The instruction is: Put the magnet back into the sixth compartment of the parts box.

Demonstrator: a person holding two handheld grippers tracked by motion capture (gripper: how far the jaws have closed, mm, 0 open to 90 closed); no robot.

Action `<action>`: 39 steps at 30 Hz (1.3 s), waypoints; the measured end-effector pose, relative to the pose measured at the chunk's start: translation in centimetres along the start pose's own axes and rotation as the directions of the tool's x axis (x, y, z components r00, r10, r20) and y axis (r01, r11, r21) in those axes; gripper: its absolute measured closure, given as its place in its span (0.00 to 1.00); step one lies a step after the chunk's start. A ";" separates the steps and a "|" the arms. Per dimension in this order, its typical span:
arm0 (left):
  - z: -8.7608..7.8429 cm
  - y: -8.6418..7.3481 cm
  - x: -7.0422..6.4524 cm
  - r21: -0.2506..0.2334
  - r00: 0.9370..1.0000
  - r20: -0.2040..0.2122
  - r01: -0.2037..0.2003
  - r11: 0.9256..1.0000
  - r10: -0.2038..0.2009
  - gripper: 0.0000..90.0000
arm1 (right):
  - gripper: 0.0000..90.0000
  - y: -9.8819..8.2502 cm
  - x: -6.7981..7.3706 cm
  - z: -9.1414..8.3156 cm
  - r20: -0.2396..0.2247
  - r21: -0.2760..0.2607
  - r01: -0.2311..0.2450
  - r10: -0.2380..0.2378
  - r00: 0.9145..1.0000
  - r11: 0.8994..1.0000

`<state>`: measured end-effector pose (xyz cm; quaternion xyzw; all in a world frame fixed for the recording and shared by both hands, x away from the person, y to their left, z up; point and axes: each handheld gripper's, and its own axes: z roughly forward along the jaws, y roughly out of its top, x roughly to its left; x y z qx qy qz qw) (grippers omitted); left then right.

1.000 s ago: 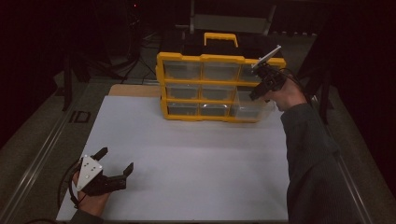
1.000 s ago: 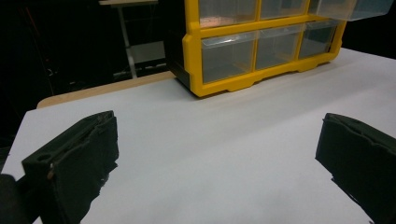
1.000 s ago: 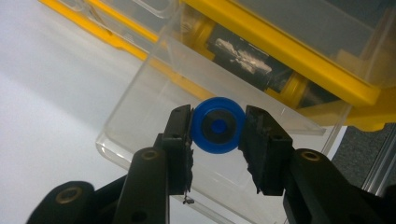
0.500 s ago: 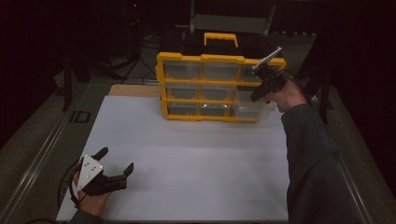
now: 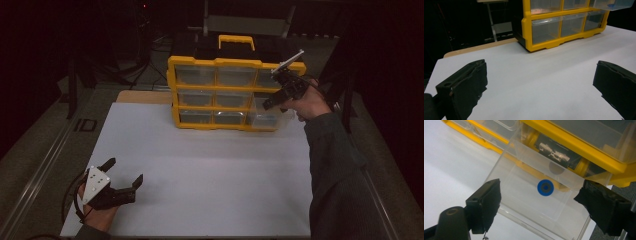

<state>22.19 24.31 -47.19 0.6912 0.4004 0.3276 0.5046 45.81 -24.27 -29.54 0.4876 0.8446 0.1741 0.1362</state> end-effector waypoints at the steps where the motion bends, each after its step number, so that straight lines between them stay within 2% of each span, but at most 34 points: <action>1: 0.0 0.0 0.0 -0.001 1.000 0.000 0.000 1.000 0.000 0.00 | 0.18 -0.1 0.0 0.0 -0.001 0.001 0.001 -0.001 1.000 1.000; 15: -0.1 0.0 0.0 -0.004 1.000 -0.001 0.000 1.000 0.000 0.00 | 0.19 -0.6 0.8 -0.6 -0.009 -0.006 0.034 -0.034 0.999 0.999; 26: -0.1 0.0 0.0 -0.002 1.000 -0.001 0.000 1.000 0.000 0.00 | 0.20 -1.1 1.9 -1.3 0.003 -0.023 0.089 -0.089 0.996 0.996; 27: -0.1 0.0 0.0 0.000 1.000 -0.001 -0.002 1.000 0.002 0.00 | 0.23 -1.3 2.1 -1.4 0.006 -0.026 0.100 -0.099 0.995 0.995; 39: 0.0 0.0 0.0 -0.001 1.000 0.000 0.001 1.000 -0.001 0.00 | 0.27 -2.4 2.5 -2.2 0.000 -0.065 0.111 -0.111 0.994 0.992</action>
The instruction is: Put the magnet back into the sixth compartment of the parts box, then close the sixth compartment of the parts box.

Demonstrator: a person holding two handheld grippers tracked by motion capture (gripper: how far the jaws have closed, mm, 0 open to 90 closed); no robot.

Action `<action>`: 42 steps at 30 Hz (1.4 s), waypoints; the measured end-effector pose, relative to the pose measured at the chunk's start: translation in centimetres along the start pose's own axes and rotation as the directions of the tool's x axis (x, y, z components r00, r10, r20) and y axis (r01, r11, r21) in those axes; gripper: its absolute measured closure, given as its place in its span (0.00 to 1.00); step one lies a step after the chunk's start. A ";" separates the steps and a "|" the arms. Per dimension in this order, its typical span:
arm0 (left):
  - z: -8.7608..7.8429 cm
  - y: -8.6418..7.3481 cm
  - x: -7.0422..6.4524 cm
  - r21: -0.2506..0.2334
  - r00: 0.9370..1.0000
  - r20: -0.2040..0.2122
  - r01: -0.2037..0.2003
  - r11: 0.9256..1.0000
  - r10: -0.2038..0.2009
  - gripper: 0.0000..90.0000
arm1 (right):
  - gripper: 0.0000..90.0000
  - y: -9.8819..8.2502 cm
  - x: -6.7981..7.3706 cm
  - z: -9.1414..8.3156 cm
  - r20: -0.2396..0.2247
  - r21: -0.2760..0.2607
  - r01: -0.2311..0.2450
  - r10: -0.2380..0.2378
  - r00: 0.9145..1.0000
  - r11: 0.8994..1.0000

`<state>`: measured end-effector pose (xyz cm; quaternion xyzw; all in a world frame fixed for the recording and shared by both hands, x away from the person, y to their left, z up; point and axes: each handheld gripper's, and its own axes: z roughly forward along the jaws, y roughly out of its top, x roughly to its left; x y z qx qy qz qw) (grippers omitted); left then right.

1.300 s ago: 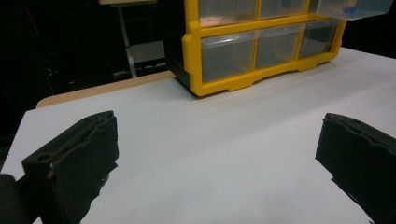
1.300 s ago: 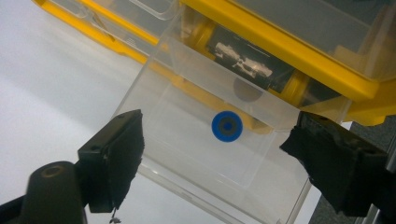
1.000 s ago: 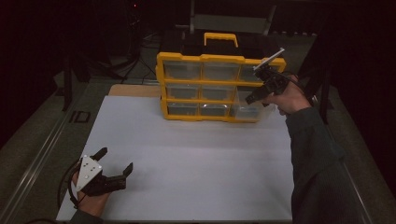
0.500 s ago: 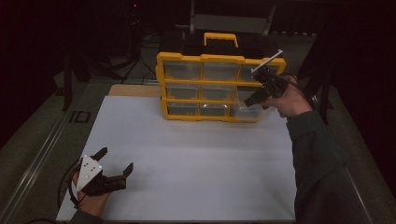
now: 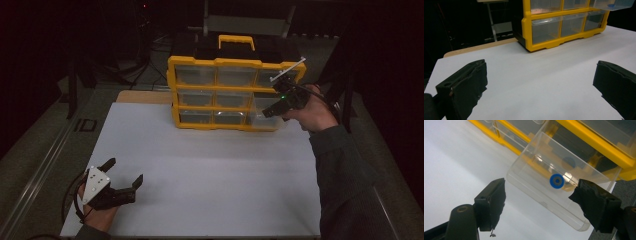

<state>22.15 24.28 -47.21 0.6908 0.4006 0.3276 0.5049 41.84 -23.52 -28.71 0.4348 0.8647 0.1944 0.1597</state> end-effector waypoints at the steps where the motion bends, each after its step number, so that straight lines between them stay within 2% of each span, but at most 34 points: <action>1: 0.0 0.0 0.0 0.000 1.000 0.000 0.001 1.000 -0.001 0.00 | 0.27 -0.1 0.0 -0.1 -0.001 -0.008 -0.001 0.001 1.000 1.000; 4: 0.1 0.0 0.0 0.002 1.000 0.001 0.001 1.000 -0.001 0.00 | 0.27 -0.6 0.1 -0.4 -0.008 -0.031 -0.004 0.004 1.000 1.000; 13: 0.2 0.0 0.0 0.008 1.000 0.002 -0.001 1.000 0.001 0.00 | 0.27 -1.8 0.5 -0.7 -0.013 -0.053 -0.002 0.001 1.000 0.999; 23: 0.2 -0.1 -0.1 0.008 1.000 0.000 0.001 1.000 -0.001 0.00 | 0.27 -3.1 0.9 -1.3 -0.011 -0.110 -0.025 0.024 1.000 0.994; 26: 0.2 -0.1 0.0 0.008 1.000 -0.001 -0.002 1.000 0.002 0.00 | 0.27 -3.4 1.2 -1.2 0.006 -0.120 -0.025 0.026 1.000 0.993; 31: 0.1 -0.1 0.0 0.006 1.000 -0.002 -0.002 1.000 0.002 0.00 | 0.27 -3.8 1.5 -0.9 -0.008 -0.140 -0.031 0.030 1.000 0.990; 42: 0.1 0.0 0.0 0.007 1.000 -0.002 -0.002 1.000 0.002 0.00 | 0.30 -4.8 1.7 -0.1 -0.018 -0.146 -0.051 0.049 0.999 0.988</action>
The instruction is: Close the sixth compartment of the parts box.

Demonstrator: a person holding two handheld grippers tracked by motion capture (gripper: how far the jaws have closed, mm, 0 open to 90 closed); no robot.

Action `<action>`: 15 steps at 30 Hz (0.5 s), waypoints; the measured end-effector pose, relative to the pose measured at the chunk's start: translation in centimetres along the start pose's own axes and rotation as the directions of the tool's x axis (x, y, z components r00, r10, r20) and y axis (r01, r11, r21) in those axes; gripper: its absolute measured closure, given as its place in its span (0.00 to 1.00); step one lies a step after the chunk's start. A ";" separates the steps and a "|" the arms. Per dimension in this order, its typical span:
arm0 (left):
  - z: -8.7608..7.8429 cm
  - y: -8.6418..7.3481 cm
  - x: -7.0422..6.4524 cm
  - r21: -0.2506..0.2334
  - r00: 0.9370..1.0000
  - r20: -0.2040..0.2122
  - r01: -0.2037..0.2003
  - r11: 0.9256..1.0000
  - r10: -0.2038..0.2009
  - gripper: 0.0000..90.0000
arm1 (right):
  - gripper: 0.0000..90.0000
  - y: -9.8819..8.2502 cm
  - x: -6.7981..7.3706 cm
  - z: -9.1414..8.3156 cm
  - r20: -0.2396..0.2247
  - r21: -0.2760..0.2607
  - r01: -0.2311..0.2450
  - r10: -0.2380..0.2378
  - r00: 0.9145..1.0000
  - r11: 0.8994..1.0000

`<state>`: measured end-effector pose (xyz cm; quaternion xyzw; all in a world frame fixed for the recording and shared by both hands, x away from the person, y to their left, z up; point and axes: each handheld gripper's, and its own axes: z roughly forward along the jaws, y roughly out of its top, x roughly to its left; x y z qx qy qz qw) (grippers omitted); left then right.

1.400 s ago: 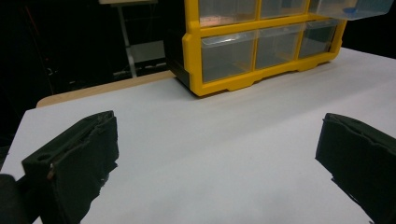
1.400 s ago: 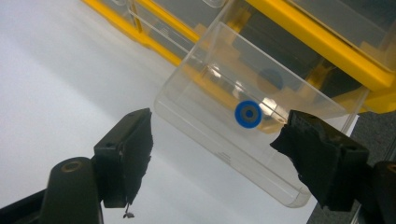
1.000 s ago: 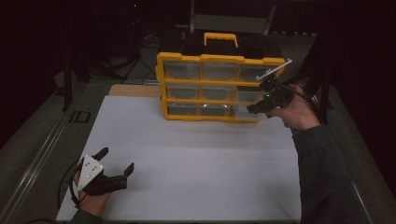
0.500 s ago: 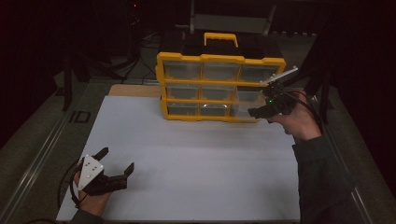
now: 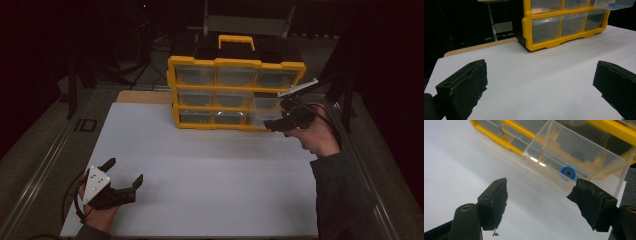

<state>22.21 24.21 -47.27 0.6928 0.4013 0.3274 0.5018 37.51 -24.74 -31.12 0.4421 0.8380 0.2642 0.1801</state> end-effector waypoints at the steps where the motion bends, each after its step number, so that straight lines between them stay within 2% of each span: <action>1: 0.0 0.0 0.0 0.001 1.000 0.001 -0.001 1.000 0.001 0.00 | 0.31 -0.1 0.0 0.0 0.002 -0.003 0.002 -0.002 1.000 1.000; 10: 0.0 0.0 0.0 0.000 1.000 0.000 -0.001 1.000 0.001 0.00 | 0.37 -1.5 -0.2 0.4 0.008 -0.040 -0.014 0.014 1.000 0.999; 13: 0.0 0.0 0.0 -0.002 1.000 -0.001 0.000 1.000 0.000 0.00 | 0.43 -1.8 -0.2 0.6 0.010 -0.067 -0.019 0.020 1.000 0.998; 15: 0.0 0.0 0.0 -0.003 1.000 -0.001 0.002 1.000 -0.002 0.00 | 0.51 -2.1 -0.2 0.6 0.019 -0.089 -0.018 0.020 1.000 0.996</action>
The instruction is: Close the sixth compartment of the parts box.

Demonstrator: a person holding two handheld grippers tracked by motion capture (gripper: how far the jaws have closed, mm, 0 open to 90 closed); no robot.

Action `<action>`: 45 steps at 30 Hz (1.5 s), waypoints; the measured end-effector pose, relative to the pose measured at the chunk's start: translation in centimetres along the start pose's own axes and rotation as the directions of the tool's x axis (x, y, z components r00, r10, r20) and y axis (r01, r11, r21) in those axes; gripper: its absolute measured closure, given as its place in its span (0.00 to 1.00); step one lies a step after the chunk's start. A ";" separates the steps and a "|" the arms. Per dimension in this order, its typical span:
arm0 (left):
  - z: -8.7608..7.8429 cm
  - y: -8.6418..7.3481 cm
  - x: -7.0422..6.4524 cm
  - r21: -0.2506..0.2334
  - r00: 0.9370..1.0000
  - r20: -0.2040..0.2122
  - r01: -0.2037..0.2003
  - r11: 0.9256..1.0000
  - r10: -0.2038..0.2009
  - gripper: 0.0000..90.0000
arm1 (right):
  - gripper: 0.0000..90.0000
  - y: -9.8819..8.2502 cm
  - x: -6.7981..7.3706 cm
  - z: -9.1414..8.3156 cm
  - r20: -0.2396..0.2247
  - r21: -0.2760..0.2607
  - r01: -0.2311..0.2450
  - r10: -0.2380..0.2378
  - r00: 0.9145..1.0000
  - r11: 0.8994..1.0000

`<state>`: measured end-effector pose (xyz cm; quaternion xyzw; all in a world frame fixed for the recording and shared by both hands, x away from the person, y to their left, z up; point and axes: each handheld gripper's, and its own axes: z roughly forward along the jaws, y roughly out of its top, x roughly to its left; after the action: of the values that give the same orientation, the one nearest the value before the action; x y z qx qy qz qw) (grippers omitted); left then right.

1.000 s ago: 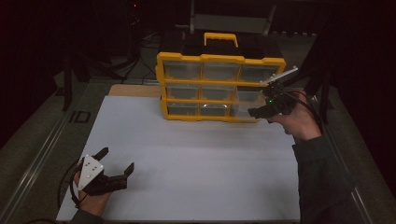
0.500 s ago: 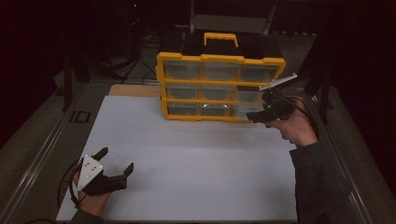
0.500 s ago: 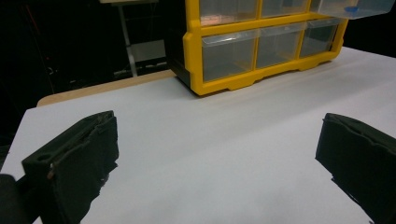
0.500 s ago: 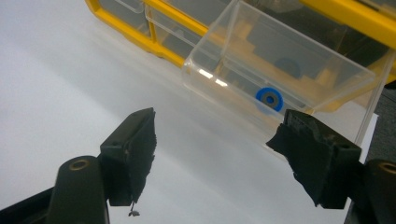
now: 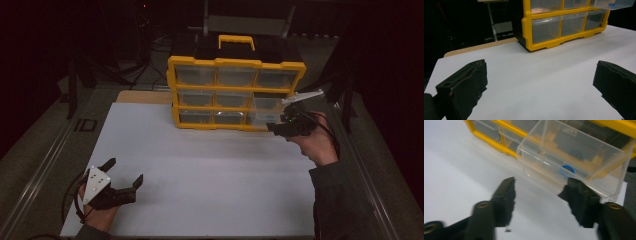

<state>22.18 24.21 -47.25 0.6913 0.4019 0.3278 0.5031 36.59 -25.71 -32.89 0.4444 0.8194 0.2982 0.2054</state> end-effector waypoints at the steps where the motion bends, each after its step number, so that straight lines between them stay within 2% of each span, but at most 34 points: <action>1: 0.0 0.0 0.0 0.001 1.000 0.000 0.000 1.000 0.000 0.00 | 0.54 -0.1 0.0 0.0 0.007 -0.007 -0.003 0.003 1.000 1.000; 2: 0.0 0.0 0.0 0.001 1.000 0.000 0.000 1.000 0.000 0.00 | 0.54 -0.1 0.0 0.0 0.007 -0.007 -0.003 0.003 1.000 1.000; 3: 0.0 0.0 0.0 -0.001 1.000 0.000 0.000 1.000 0.000 0.00 | 0.58 -0.3 0.0 0.1 0.016 -0.016 -0.006 0.006 1.000 1.000; 4: 0.0 0.0 0.0 0.000 1.000 0.000 0.000 1.000 0.000 0.00 | 0.67 -0.5 -0.2 0.1 0.032 -0.030 -0.013 0.014 0.999 0.999; 11: 0.0 0.0 0.0 0.002 1.000 0.000 -0.001 1.000 0.001 0.00 | 0.86 -1.1 -0.6 0.4 0.066 -0.066 -0.044 0.049 0.997 0.997; 15: 0.0 0.0 0.0 0.002 1.000 0.001 -0.001 1.000 0.001 0.00 | 0.98 -1.5 -0.6 0.7 0.083 -0.080 -0.032 0.039 0.996 0.996; 20: 0.0 0.0 0.0 0.000 1.000 0.001 0.001 1.000 -0.001 0.00 | 0.99 -1.9 -0.5 1.4 0.099 -0.089 -0.024 0.033 0.995 0.996; 24: 0.0 0.0 0.0 0.002 1.000 0.001 -0.001 1.000 0.001 0.00 | 0.99 -2.2 -0.2 1.5 0.116 -0.119 -0.008 0.022 0.993 0.993; 30: 0.0 0.0 0.0 0.001 1.000 0.002 0.001 1.000 -0.001 0.00 | 0.99 -2.5 0.0 1.7 0.121 -0.122 -0.004 0.019 0.992 0.993; 32: 0.0 0.0 0.0 0.004 1.000 0.001 -0.002 1.000 0.002 0.00 | 0.99 -2.6 0.2 1.8 0.136 -0.121 0.004 0.012 0.991 0.993; 45: 0.0 0.0 0.0 0.000 1.000 0.001 0.000 1.000 0.000 0.00 | 0.99 -1.9 0.0 2.1 0.155 -0.150 -0.012 0.036 0.987 0.989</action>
<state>22.20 24.20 -47.25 0.6916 0.4013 0.3274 0.5033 36.72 -25.91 -35.78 0.4600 0.7707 0.3247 0.2984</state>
